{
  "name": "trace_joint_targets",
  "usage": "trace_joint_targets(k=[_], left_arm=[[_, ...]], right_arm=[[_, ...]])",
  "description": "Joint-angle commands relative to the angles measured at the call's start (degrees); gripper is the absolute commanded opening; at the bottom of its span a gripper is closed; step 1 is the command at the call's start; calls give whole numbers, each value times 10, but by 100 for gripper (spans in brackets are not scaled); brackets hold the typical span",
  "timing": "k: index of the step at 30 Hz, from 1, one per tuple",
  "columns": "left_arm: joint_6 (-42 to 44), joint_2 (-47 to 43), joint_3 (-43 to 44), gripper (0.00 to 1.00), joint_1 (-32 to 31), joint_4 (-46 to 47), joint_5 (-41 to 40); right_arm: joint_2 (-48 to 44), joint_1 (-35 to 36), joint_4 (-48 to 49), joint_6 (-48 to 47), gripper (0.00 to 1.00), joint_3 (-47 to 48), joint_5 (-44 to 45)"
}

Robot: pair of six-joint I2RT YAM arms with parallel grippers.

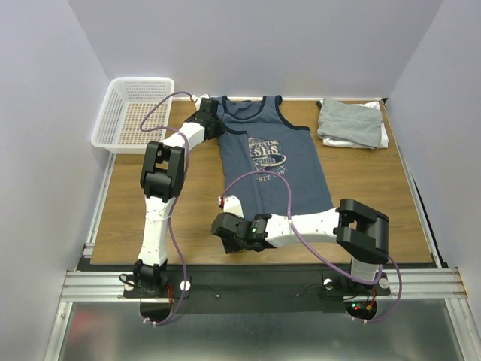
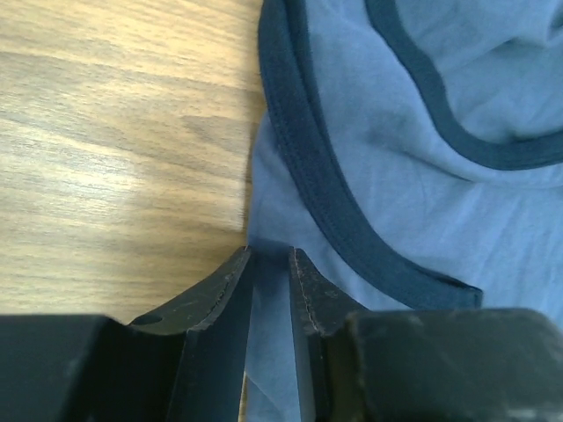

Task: Fold and stack the tank tops
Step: Fold the tank top

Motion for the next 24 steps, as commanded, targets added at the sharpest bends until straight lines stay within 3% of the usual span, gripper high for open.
trace_joint_targets(k=[1,3,12,17,24], left_arm=[[10,9,32,31,5,-7,-5],[8,13,39,24,5,-8,-6],[4,33,76,0,6,-21,-26],[7,34,89,0,8,-20,-47],[24,31,104,0,20,-18,-56]], right_arm=[[3,3,-6,5,48,6,22],[10,3,-6,6,45,7,20],[22,3,-6,-4,12,16,-1],[28,9,-6,-33,1,51,-44],[73,12,-1,-41,0,114,-97]])
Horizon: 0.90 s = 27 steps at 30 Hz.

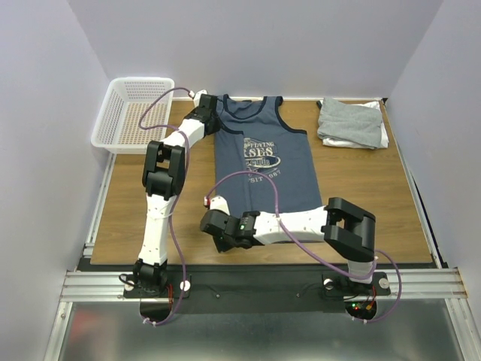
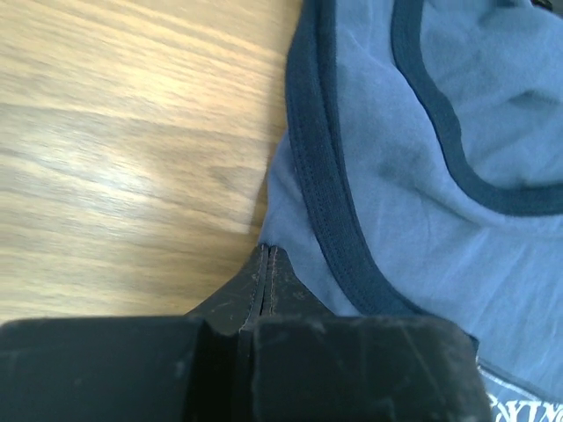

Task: Fold and stack the tank tops
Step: Fold the tank top

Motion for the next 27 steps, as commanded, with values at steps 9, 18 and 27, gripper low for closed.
trace_joint_targets(k=[9,18,27], left_arm=[[62,-19,31,11,30,25,-5],[77,-69,37,47,37,52,27],[60,-168,3,57,37,62,1]], right_arm=[[73,10,29,-22,1,116,-82],[46,-1,57,-28,34,121,-89],[-110,-44,62,-29,66,33,-54]])
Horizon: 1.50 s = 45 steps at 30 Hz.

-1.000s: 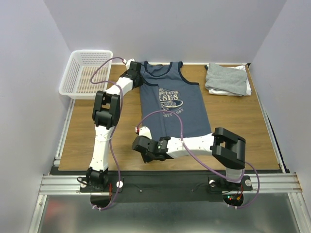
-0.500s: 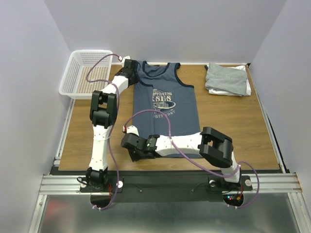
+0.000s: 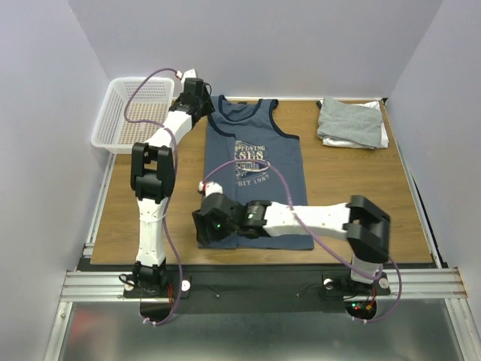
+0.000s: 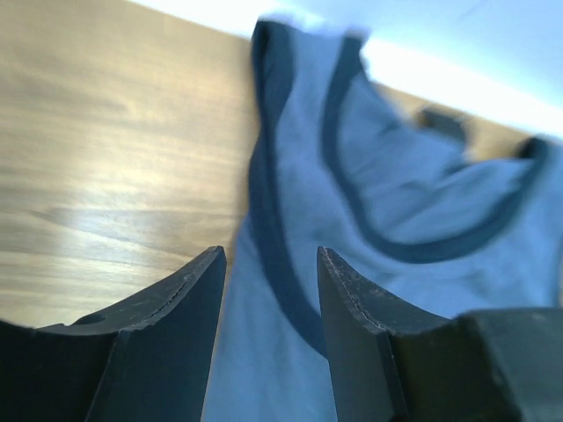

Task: Fold and stack the tank tops
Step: Fold the tank top

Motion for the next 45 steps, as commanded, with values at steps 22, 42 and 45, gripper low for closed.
trace_joint_targets(k=[22,42,45], left_arm=[[-266,-374,-551,45,-313,89,-161],[-333,-318,-567,44,-491,4,-170],[-343,-308,-568,44,-519,-9,-163]], right_arm=[[-73,-589,35,-142,68,7,-126],[60,-611,40,-169,69,76,-82],[63,-611,40,-171,69,73,-82]])
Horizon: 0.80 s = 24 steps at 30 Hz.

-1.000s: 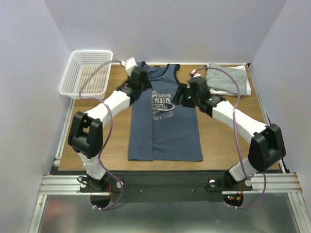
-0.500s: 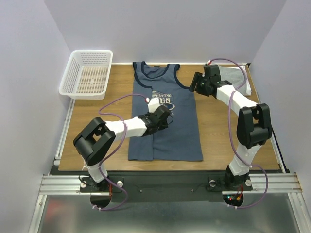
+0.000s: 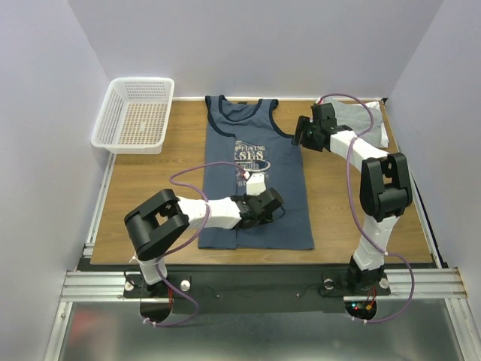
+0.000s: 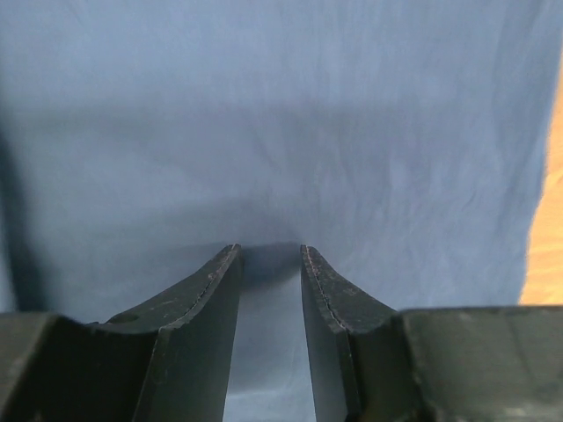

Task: Fold and stack the tank tops
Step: Fold the tank top

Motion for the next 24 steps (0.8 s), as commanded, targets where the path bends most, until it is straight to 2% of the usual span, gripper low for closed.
trace_joint_targets(k=[1,13,24], left_arm=[[-30,15,-9,44,-35,-34,7],[-70,5,-68,44,-114,-56,36],[-68,-75,-110,44,-113,-94,25]], right_arm=[[0,-5,16,-12,69,19,24],[-10,-7,26,-11,69,-7,23],[-26,-9,35,-20,69,-65,44]])
